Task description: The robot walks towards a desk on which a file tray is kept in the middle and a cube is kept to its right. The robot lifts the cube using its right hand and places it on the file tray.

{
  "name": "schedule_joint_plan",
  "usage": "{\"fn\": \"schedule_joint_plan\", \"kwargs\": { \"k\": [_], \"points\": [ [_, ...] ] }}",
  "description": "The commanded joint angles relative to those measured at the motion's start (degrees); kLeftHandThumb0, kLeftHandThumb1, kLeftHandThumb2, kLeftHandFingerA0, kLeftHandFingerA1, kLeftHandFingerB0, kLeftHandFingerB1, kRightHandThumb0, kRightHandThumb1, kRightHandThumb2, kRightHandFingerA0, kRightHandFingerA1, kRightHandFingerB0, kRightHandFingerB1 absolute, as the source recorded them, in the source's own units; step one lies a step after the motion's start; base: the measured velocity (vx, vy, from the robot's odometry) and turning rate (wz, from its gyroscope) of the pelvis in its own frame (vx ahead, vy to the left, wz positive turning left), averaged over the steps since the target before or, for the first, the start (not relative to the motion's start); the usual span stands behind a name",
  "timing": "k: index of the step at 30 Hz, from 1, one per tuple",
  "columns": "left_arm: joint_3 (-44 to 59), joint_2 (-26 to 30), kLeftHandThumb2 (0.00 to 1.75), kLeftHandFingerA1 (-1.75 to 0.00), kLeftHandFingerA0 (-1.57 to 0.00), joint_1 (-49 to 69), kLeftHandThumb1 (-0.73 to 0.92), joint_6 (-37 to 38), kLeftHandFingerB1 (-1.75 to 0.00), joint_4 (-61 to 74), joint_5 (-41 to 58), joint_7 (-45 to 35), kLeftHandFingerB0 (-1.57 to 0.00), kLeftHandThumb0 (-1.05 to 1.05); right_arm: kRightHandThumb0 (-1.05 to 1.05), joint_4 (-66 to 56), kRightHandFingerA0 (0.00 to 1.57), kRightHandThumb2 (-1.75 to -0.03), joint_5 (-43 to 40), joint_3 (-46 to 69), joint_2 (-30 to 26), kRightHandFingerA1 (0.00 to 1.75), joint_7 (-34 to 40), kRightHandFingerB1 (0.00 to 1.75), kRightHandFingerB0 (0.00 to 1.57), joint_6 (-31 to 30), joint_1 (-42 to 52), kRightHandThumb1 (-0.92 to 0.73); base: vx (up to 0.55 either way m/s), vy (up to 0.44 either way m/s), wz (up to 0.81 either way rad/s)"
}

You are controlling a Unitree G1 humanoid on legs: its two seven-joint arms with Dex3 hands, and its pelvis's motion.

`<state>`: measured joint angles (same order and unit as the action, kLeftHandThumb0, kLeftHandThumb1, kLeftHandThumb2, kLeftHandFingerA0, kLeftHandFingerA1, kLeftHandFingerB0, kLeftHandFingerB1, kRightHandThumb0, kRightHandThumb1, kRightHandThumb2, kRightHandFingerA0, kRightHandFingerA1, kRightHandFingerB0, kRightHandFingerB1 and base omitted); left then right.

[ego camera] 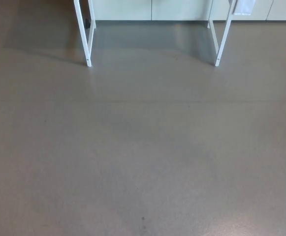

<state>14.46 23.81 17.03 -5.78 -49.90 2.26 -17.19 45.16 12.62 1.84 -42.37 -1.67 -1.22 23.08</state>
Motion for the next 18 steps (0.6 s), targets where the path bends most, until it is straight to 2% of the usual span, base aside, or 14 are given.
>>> {"fn": "schedule_joint_plan", "kwargs": {
  "k": [1,2,3,5,7,8,9,10,12,13,14,15,17,18],
  "points": [
    [1.4,2.1,0.89,-0.23,-0.01,-1.8,0.68,-2.1,-0.09,-4.2,3.2,-6.1,0.0,-0.67,-0.88,-1.8,0.73,-0.95,4.3,-1.6,-3.2,0.58,2.5,0.35,0.11,1.2,1.3,-0.68,0.0,0.0,0.0],
    [1.4,2.2,0.89,-0.23,-0.01,-2.0,0.68,-1.9,-0.09,-4.7,3.2,-6.2,0.0,-0.67,-0.88,-1.8,0.73,-0.95,4.3,-1.7,-3.3,0.58,2.5,0.35,0.11,1.2,1.4,-0.68,0.02,0.0,0.35],
    [1.6,2.2,0.96,-0.19,0.0,-2.0,0.7,-1.8,-0.08,-4.9,3.6,-6.8,0.0,-0.73,-0.84,-2.0,0.64,-0.92,1.2,0.4,-2.2,0.57,0.8,0.34,0.1,0.6,1.2,-0.64,0.13,-0.064,-0.02],
    [1.3,2.0,0.87,-0.22,-0.01,-0.2,0.7,-3.4,-0.06,-1.0,3.5,-6.2,0.0,-0.63,-0.81,-2.4,0.65,-0.97,3.5,-1.2,-3.0,0.58,1.3,0.32,0.07,0.8,1.5,-0.65,-0.06,0.005,0.17],
    [0.6,1.9,0.98,-0.23,0.0,0.1,0.72,-3.6,-0.12,-0.3,2.8,-5.6,0.0,-0.7,-0.86,-2.6,0.71,-0.93,3.1,-0.5,-3.0,0.57,2.0,0.36,0.12,2.3,2.1,-0.66,-0.06,0.02,0.29],
    [0.4,2.0,0.66,-0.24,0.0,1.3,0.89,-2.9,-0.09,1.3,2.9,-6.5,0.0,-0.61,-0.83,-2.3,0.71,-0.9,2.4,0.1,-2.6,0.57,1.7,0.37,0.12,2.3,1.8,-0.64,-0.05,0.031,-0.07],
    [0.0,2.1,1.0,-0.23,0.0,0.9,0.73,-2.7,-0.11,0.5,2.3,-5.9,0.0,-0.72,-0.82,-1.6,0.66,-0.93,3.5,-0.8,-2.8,0.55,1.7,0.37,0.11,1.5,0.9,-0.65,0.02,0.051,-0.07],
    [0.0,2.0,0.98,-0.27,-0.01,1.1,0.71,-3.2,-0.12,1.0,2.4,-5.5,0.0,-0.71,-0.76,-1.7,0.78,-0.63,3.7,-0.6,-2.7,0.45,2.4,0.28,0.19,1.9,1.0,-0.74,0.0,0.0,0.0],
    [-0.1,2.1,0.99,-0.27,-0.01,1.5,0.72,-3.9,-0.13,2.5,2.5,-5.4,0.0,-0.7,-0.77,-0.3,0.74,-0.63,4.2,-1.0,-2.4,0.44,3.0,0.28,0.17,1.8,0.0,-0.75,0.0,0.107,-0.02],
    [0.5,2.1,0.99,-0.26,0.0,0.3,0.71,-4.8,-0.16,0.7,3.4,-5.9,0.0,-0.66,-0.78,0.8,0.54,-0.92,3.0,-0.9,-2.4,0.53,0.0,0.34,0.09,0.7,-1.3,-0.63,0.08,0.172,-0.06],
    [0.7,2.1,0.96,-0.17,0.0,0.4,0.72,-4.0,-0.07,0.6,3.9,-6.7,0.0,-0.73,-0.77,1.0,0.55,-0.93,3.1,-0.8,-2.5,0.53,0.9,0.36,0.09,2.0,-1.1,-0.63,0.12,0.216,-0.14],
    [0.1,2.3,0.97,-0.13,0.0,1.2,0.75,-3.8,-0.04,1.7,3.5,-7.4,0.0,-0.75,-0.77,2.9,0.64,-0.64,3.2,-1.1,-2.5,0.41,0.7,0.26,0.14,3.0,-2.0,-0.76,0.16,0.273,-0.21],
    [0.8,2.0,0.98,-0.2,0.0,1.2,0.72,-5.5,-0.11,1.9,4.1,-6.5,0.0,-0.72,-0.76,3.3,0.62,-0.64,2.4,-0.6,-2.6,0.4,0.2,0.26,0.14,4.1,-1.9,-0.76,0.25,0.176,-0.19],
    [1.0,1.9,0.97,-0.16,0.0,1.3,0.73,-6.0,-0.08,2.2,4.3,-6.5,0.0,-0.74,-0.79,2.0,0.52,-0.95,3.6,-1.5,-3.1,0.53,-0.2,0.31,0.09,2.2,-1.8,-0.65,0.22,0.007,-0.31]
  ]
}}
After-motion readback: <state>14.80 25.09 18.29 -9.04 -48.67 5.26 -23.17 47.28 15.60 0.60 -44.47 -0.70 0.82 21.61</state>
